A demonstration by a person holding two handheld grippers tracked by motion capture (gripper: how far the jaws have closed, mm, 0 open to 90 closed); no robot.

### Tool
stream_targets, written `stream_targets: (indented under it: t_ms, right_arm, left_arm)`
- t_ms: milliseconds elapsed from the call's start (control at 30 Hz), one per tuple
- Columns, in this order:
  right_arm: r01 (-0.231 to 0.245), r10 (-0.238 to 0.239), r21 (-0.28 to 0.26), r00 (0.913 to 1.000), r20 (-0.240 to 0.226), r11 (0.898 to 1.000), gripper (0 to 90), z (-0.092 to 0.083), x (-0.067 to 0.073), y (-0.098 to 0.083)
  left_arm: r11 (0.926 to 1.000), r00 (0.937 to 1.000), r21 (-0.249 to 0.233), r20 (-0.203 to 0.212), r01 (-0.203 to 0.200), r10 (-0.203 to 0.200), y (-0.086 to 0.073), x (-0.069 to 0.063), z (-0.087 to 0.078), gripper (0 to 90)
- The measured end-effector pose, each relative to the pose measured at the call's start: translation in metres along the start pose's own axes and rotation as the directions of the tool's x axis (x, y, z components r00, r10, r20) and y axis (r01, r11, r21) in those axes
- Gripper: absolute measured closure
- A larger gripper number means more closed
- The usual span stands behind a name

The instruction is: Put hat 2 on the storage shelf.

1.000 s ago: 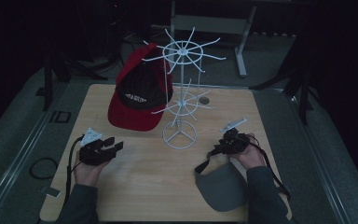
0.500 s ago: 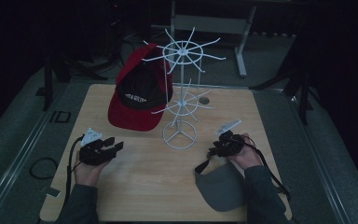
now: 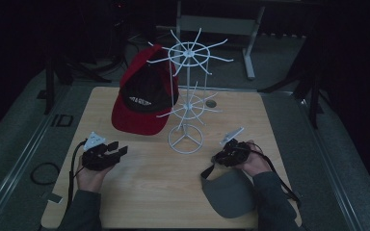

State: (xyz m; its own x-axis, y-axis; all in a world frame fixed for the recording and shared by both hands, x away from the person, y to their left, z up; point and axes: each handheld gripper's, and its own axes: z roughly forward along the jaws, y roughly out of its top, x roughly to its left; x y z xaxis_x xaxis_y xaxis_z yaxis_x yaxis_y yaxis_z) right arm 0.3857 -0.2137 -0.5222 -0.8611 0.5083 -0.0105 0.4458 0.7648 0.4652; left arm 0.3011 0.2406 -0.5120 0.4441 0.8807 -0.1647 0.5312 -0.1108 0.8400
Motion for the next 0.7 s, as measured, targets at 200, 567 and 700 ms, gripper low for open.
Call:
stream_targets:
  t_ms: [200, 567, 700]
  right_arm:
    - [-0.016, 0.017, -0.084, 0.9998, 0.014, 0.996, 62.9, -0.009, -0.003, 0.005]
    - [0.024, -0.024, -0.063, 0.9997, 0.006, 0.998, 51.5, -0.003, -0.006, 0.016]
    - [0.04, -0.04, -0.048, 0.9992, -0.004, 0.998, 47.3, 0.002, -0.007, 0.016]
  left_arm:
    - [1.0, 1.0, 0.001, 0.0, -0.001, 0.001, 0.0, 0.0, 0.0, 53.2]
    - [1.0, 1.0, 0.002, 0.001, 0.0, 0.0, 0.0, 0.001, 0.0, 53.2]
    - [1.0, 1.0, 0.002, 0.001, -0.001, 0.001, 0.0, 0.001, -0.001, 53.2]
